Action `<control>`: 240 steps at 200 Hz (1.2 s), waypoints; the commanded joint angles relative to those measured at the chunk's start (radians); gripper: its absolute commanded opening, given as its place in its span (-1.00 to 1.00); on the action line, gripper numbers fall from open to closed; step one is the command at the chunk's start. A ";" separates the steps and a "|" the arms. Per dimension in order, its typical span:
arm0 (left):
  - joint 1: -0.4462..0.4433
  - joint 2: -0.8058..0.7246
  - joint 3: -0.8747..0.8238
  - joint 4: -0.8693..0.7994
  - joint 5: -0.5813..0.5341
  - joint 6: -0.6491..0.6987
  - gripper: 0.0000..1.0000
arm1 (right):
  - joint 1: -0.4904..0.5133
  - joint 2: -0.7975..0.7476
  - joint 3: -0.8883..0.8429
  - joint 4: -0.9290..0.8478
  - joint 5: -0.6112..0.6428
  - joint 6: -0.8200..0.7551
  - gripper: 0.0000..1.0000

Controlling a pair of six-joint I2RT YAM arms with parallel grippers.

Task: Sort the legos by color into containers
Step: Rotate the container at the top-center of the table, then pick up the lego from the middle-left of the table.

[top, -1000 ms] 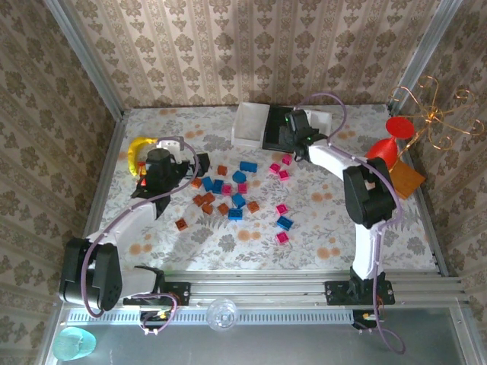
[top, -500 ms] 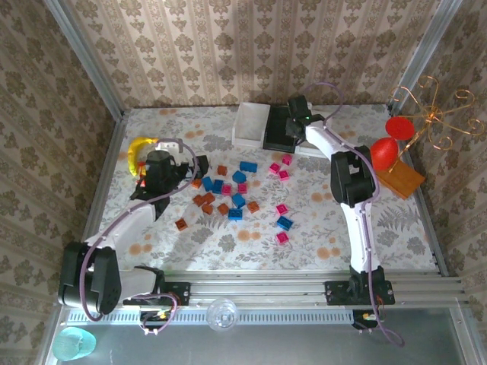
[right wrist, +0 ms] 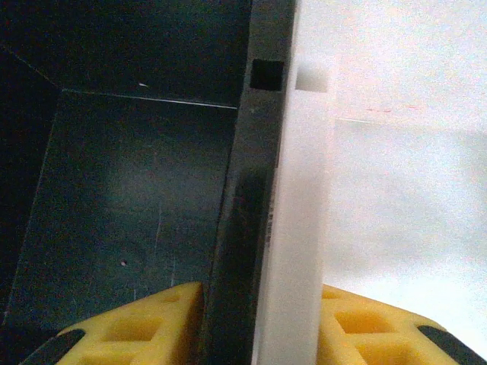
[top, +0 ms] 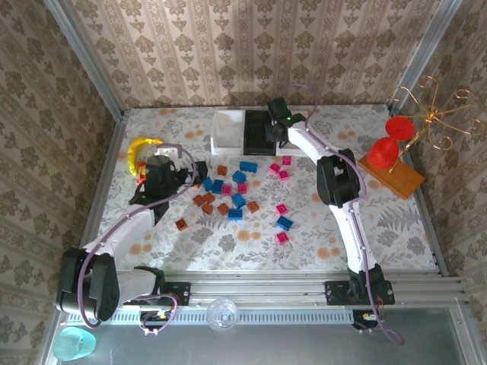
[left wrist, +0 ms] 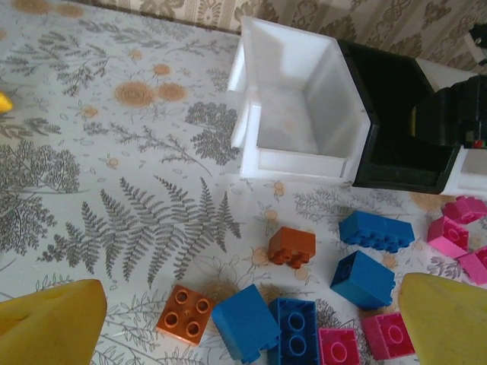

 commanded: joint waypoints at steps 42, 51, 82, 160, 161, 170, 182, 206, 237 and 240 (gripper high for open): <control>-0.014 0.033 -0.001 -0.005 -0.004 -0.027 0.99 | -0.004 -0.044 0.066 -0.086 -0.038 -0.085 0.22; -0.014 0.041 0.005 -0.014 -0.004 -0.025 1.00 | -0.004 -0.102 0.022 -0.077 -0.016 -0.093 0.31; -0.002 0.096 0.066 -0.124 0.040 0.005 1.00 | 0.002 -0.400 -0.364 0.049 0.036 -0.064 0.53; 0.068 0.266 0.179 -0.453 0.032 0.063 0.83 | 0.067 -0.820 -1.072 0.265 -0.036 0.089 0.68; 0.068 0.267 0.179 -0.454 0.031 0.064 0.83 | 0.067 -0.820 -1.074 0.266 -0.038 0.090 0.68; 0.068 0.279 0.183 -0.453 0.028 0.069 0.82 | 0.068 -0.829 -1.092 0.267 -0.044 0.090 0.67; 0.070 0.304 0.197 -0.453 0.014 0.080 0.76 | 0.068 -0.833 -1.106 0.270 -0.043 0.083 0.67; 0.073 0.372 0.244 -0.465 -0.002 0.105 0.63 | 0.067 -0.826 -1.119 0.285 -0.055 0.078 0.67; 0.072 0.457 0.304 -0.461 0.020 0.116 0.51 | 0.067 -0.818 -1.119 0.304 -0.085 0.080 0.67; 0.073 0.465 0.309 -0.462 0.020 0.117 0.49 | 0.068 -0.817 -1.120 0.304 -0.085 0.081 0.67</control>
